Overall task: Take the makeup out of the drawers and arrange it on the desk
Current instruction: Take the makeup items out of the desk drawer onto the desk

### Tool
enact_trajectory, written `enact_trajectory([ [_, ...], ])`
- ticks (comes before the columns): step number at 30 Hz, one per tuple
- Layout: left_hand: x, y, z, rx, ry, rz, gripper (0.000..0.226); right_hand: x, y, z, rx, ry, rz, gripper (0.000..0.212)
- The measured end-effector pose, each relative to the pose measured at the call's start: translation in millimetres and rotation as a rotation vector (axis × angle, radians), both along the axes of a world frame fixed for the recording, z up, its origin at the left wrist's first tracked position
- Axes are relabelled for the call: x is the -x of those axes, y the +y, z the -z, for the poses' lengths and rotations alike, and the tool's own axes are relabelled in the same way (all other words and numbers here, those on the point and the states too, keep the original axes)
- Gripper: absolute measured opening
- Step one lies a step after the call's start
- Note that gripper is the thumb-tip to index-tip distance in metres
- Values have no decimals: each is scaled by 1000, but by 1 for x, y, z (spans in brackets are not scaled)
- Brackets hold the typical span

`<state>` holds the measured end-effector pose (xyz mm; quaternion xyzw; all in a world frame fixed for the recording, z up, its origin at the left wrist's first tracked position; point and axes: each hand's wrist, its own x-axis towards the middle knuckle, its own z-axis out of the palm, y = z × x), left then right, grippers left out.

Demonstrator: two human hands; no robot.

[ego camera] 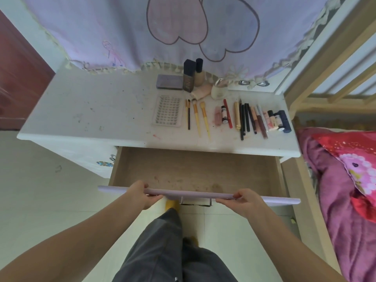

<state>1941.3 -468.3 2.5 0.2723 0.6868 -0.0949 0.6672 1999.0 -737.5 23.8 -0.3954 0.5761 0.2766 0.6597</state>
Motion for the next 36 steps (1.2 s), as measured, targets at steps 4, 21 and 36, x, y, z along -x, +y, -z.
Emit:
enact_trajectory([
  [4,-25,8,-3,18,-106,-66,47,-28,8,-4,-55,-54,64,59],
  [21,-90,41,-17,73,-324,608,15,-93,8,-18,24,-269,-643,20],
  [36,-140,-57,-117,-1630,-733,1721,45,-94,42,-74,1746,-1051,-1443,45],
])
